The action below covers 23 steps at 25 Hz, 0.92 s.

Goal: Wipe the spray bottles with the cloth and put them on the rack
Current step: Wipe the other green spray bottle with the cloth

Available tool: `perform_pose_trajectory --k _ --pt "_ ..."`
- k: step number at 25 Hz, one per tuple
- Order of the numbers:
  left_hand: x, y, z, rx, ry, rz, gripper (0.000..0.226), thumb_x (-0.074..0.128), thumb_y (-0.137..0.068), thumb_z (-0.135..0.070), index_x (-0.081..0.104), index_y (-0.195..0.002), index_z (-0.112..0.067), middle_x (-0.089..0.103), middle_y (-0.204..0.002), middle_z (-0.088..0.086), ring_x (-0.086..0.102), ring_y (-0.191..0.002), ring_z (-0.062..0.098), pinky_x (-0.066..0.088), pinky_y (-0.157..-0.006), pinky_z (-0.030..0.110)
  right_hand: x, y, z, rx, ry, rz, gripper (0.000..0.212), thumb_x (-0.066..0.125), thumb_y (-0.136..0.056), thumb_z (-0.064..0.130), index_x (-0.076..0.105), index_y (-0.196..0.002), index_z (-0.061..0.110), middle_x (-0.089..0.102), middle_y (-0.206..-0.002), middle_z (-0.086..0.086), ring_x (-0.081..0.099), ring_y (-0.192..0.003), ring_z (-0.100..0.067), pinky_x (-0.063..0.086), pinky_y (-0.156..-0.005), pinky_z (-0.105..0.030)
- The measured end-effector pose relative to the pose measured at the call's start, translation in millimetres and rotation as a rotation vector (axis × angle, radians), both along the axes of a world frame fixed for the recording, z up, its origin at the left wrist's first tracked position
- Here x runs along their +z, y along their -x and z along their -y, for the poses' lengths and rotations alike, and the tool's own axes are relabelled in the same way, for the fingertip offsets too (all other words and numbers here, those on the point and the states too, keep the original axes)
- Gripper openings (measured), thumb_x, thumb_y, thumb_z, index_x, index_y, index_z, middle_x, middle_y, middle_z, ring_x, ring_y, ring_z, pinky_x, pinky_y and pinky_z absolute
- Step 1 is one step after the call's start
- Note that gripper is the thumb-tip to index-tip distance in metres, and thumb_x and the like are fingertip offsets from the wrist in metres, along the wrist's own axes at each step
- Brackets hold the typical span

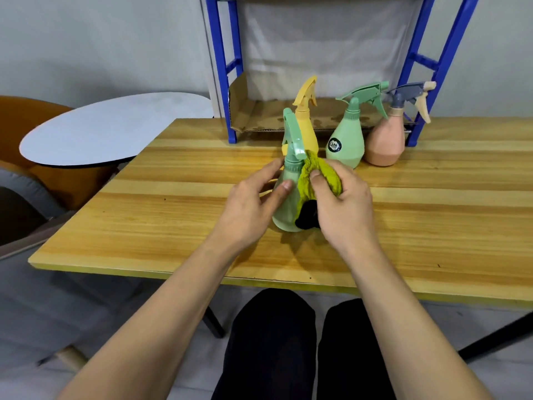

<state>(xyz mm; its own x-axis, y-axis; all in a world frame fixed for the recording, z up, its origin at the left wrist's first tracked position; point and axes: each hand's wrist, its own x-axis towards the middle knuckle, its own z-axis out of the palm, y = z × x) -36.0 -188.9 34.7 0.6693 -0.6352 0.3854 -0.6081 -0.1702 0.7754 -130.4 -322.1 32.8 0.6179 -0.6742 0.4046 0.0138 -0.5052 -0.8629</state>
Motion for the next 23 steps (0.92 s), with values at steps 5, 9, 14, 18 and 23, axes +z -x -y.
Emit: perform_pose_trajectory --k 5,9,14,18,23 --pt "-3.0 0.3 -1.8 0.013 -0.007 -0.014 0.059 0.058 -0.101 -0.041 0.044 -0.155 -0.024 0.053 -0.154 -0.006 0.052 -0.138 0.007 0.047 -0.109 0.022 -20.6 10.8 -2.9 -0.056 0.06 -0.065 0.017 0.058 -0.098 0.019 0.071 -0.109 0.018 0.062 -0.097 -0.005 0.059 -0.097 -0.025 0.039 -0.082 -0.028" --pt "-5.1 -1.0 1.6 0.011 -0.018 0.034 0.056 0.057 -0.103 -0.038 0.044 -0.155 -0.024 0.053 -0.154 -0.007 0.051 -0.138 0.006 0.046 -0.11 0.021 2.4 1.1 -6.2 -0.026 0.091 -0.011 0.024 0.057 -0.099 0.026 0.068 -0.119 0.018 0.062 -0.112 0.0 0.056 -0.104 -0.012 0.042 -0.092 -0.026" --pt "-8.0 -2.2 -0.1 0.016 -0.003 -0.015 0.061 0.055 -0.101 -0.047 0.042 -0.156 -0.026 0.051 -0.155 -0.006 0.051 -0.138 0.007 0.048 -0.112 0.029 -34.9 15.3 -5.7 -0.074 0.124 -0.075 0.026 0.057 -0.099 0.021 0.067 -0.122 0.015 0.059 -0.11 -0.004 0.056 -0.1 -0.015 0.045 -0.093 -0.03" --pt "-14.4 12.1 3.7 0.069 -0.031 -0.035 0.062 0.046 -0.099 -0.056 0.037 -0.156 -0.031 0.048 -0.146 -0.011 0.047 -0.135 0.008 0.047 -0.112 0.039 -32.5 23.4 -2.0 -0.055 0.076 -0.137 0.036 0.059 -0.098 0.026 0.06 -0.134 0.022 0.056 -0.126 0.003 0.052 -0.116 -0.011 0.037 -0.097 -0.023" --pt "-21.4 14.7 8.8 0.253 0.007 -0.067 0.067 0.047 -0.091 -0.065 0.049 -0.146 -0.027 0.045 -0.128 -0.01 0.045 -0.128 0.014 0.048 -0.109 0.047 -31.9 30.4 -5.4 -0.016 0.0 -0.126 0.047 0.067 -0.087 0.02 0.058 -0.132 0.033 0.053 -0.125 0.012 0.048 -0.112 -0.003 0.037 -0.096 -0.024"
